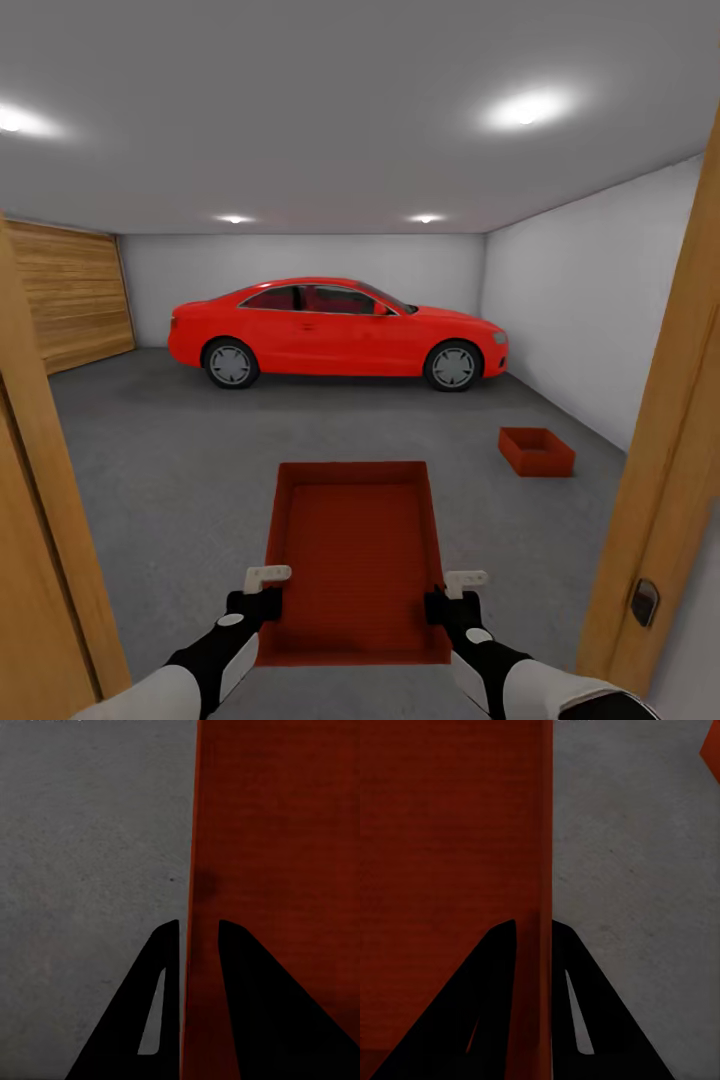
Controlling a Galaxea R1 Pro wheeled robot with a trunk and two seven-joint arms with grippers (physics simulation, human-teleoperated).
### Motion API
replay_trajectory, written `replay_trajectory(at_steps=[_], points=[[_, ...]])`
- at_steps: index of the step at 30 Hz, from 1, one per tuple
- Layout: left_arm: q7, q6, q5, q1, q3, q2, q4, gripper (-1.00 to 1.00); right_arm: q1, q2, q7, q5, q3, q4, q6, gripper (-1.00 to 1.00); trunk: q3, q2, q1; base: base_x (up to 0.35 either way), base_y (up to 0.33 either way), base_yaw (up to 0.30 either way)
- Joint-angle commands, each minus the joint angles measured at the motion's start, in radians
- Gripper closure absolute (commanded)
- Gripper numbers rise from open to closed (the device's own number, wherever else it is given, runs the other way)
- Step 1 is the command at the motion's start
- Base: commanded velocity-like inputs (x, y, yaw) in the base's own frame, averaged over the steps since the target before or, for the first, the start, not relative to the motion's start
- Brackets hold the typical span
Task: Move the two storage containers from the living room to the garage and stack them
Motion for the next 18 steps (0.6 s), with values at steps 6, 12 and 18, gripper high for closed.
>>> replay_trajectory(at_steps=[6, 12, 18], points=[[0.013, -0.015, -0.006, -0.001, 0.016, 0.030, -0.003, 1.00, -0.001, -0.002, -0.004, -0.036, -0.029, 0.006, -0.009, 1.00, -0.001, -0.001, 0.000, 0.019, 0.036, 0.000], [0.013, -0.016, -0.006, -0.001, 0.016, 0.030, -0.003, 1.00, -0.001, -0.002, -0.004, -0.036, -0.029, 0.006, -0.009, 1.00, -0.001, -0.001, 0.000, 0.000, 0.000, 0.000], [0.013, -0.016, -0.006, -0.001, 0.016, 0.031, -0.003, 1.00, -0.001, -0.001, -0.004, -0.036, -0.029, 0.006, -0.009, 1.00, -0.001, -0.001, 0.000, 0.170, 0.000, 0.000]])
